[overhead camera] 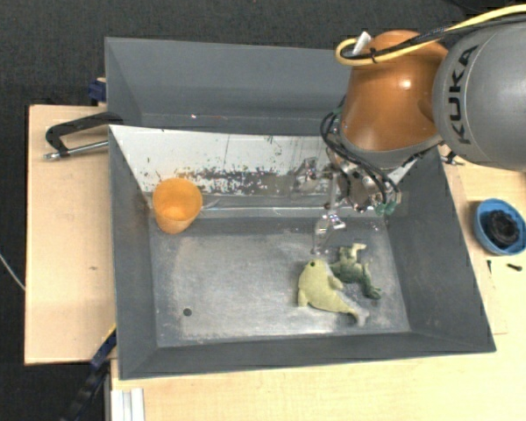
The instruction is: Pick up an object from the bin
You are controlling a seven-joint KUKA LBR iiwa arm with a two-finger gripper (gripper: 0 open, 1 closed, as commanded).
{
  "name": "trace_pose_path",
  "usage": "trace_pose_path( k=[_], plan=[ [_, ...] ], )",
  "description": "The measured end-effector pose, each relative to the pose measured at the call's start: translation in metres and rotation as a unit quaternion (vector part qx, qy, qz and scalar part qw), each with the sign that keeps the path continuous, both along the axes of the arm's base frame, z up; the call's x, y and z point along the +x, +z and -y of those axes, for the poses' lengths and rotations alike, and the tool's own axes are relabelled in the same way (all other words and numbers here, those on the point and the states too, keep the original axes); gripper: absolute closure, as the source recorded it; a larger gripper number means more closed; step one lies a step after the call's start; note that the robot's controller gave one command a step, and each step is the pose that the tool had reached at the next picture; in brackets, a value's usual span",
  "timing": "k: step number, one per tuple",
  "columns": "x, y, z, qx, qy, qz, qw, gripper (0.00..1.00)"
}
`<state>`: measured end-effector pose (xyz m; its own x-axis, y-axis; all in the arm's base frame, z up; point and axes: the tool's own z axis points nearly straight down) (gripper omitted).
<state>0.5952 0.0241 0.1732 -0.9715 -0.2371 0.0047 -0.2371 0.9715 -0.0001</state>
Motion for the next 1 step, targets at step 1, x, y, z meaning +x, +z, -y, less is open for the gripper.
trace_pose_path(
  k=[1],
  plan=[
    [-0.0429,-0.0979,0.0266,0.003,0.148,0.0078,0.989,0.0]
  ],
)
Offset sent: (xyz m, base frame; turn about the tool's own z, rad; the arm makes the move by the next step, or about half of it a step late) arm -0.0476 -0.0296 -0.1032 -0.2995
